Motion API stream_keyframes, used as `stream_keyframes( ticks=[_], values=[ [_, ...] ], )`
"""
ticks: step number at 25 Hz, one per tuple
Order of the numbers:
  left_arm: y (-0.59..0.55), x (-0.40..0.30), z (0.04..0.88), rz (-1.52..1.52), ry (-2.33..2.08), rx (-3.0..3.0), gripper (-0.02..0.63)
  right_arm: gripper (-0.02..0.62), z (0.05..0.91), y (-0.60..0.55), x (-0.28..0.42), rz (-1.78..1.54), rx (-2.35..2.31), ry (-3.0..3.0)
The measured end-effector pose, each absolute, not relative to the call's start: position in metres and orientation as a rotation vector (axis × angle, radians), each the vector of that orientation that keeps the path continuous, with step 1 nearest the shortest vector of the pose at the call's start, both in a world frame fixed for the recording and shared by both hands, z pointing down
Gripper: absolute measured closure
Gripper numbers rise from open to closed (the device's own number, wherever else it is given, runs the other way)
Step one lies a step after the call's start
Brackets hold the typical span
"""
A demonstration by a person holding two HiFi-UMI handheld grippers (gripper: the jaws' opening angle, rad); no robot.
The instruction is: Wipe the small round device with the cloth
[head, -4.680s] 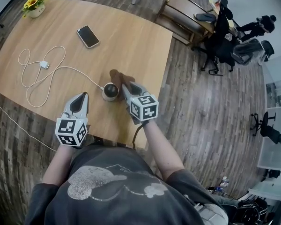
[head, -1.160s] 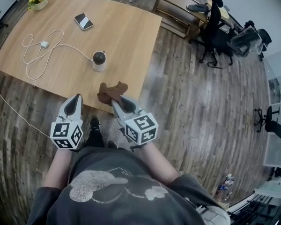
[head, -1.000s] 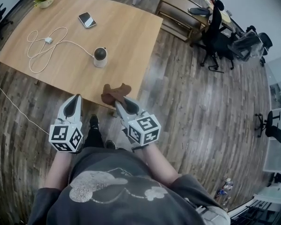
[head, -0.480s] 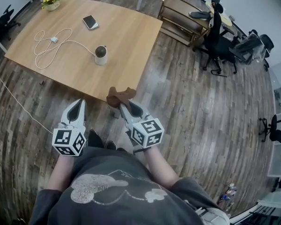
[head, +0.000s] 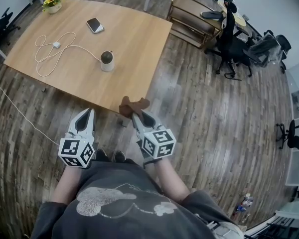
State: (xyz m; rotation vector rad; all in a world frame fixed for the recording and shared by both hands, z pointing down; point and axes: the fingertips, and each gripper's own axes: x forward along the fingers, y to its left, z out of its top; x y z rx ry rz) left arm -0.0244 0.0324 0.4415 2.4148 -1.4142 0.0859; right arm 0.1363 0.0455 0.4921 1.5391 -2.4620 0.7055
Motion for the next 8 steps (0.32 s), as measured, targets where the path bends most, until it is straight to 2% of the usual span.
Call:
stream_keyframes(
  ticks=[8],
  values=[
    [0.027,-0.032,0.446,0.101,-1.404,2.411,0.588,0.535,0.497,0.041,0.126,0.68,1.516,-2.439]
  ],
)
